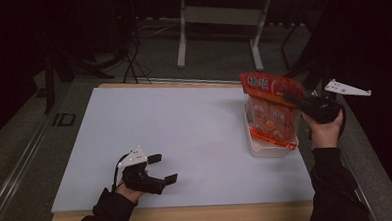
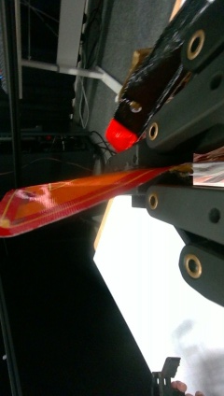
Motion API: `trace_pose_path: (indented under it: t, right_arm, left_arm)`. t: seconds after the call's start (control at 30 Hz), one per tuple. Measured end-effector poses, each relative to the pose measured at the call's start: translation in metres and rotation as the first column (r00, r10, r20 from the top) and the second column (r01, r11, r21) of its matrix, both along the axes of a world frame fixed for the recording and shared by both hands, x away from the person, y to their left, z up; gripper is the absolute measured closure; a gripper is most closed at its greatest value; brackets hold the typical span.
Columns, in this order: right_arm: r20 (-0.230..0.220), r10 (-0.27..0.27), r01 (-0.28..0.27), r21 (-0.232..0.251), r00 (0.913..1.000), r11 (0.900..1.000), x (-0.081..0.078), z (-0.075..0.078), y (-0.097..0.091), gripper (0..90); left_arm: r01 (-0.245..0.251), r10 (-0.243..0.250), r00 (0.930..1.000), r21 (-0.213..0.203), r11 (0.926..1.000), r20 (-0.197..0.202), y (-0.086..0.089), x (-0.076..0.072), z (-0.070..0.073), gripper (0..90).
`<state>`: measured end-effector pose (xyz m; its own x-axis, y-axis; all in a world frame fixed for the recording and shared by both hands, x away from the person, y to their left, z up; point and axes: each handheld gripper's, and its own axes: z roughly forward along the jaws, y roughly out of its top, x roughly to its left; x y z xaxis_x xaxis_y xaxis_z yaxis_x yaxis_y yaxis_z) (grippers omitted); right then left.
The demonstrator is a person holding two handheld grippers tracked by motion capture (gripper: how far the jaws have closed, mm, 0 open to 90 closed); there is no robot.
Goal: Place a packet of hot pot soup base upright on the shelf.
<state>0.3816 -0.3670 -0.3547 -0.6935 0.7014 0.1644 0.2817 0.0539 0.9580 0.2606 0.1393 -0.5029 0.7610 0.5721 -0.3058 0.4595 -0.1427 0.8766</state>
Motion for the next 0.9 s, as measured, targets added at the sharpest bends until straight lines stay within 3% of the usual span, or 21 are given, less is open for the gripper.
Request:
trace_pose_path:
  t: [0.2, 0.37, 0.47, 0.63, 0.77, 0.9]
  right_arm:
    - [-0.032, -0.011, 0.012, 0.037, 0.9994, 0.9992, 0.002, -0.014, -0.008, 90.0]
    - [-0.065, -0.025, 0.027, 0.022, 0.9975, 0.9994, 0.004, -0.03, -0.013, 90.0]
    - [-0.076, -0.035, 0.038, 0.039, 0.9965, 0.9985, 0.003, -0.04, -0.018, 90.0]
    - [-0.081, -0.061, 0.061, 0.006, 0.9949, 0.9981, 0.0, -0.052, -0.024, 89.8]
    - [-0.077, -0.063, 0.065, 0.02, 0.995, 0.9977, -0.005, -0.058, -0.028, 89.8]
    - [-0.072, -0.074, 0.074, -0.001, 0.9947, 0.9972, -0.007, -0.057, -0.027, 89.3]
  left_arm:
    - [-0.001, 0.001, 1.0, 0.001, 1.0, -0.009, 0.0, 0.001, -0.002, 2.7]
    - [0.004, -0.003, 0.9998, 0.007, 1.0, -0.02, -0.002, 0.001, -0.006, 2.7]
    - [0.005, -0.005, 0.9998, 0.009, 0.9999, -0.021, -0.002, 0.001, -0.006, 2.7]
    - [0.01, -0.01, 0.9996, 0.009, 0.9999, -0.027, -0.003, 0.001, -0.008, 2.7]
    - [0.01, -0.01, 0.9995, 0.012, 0.9999, -0.029, -0.003, 0.001, -0.008, 2.7]
    - [0.01, -0.01, 0.9995, 0.008, 0.9999, -0.03, -0.003, 0.001, -0.008, 2.7]
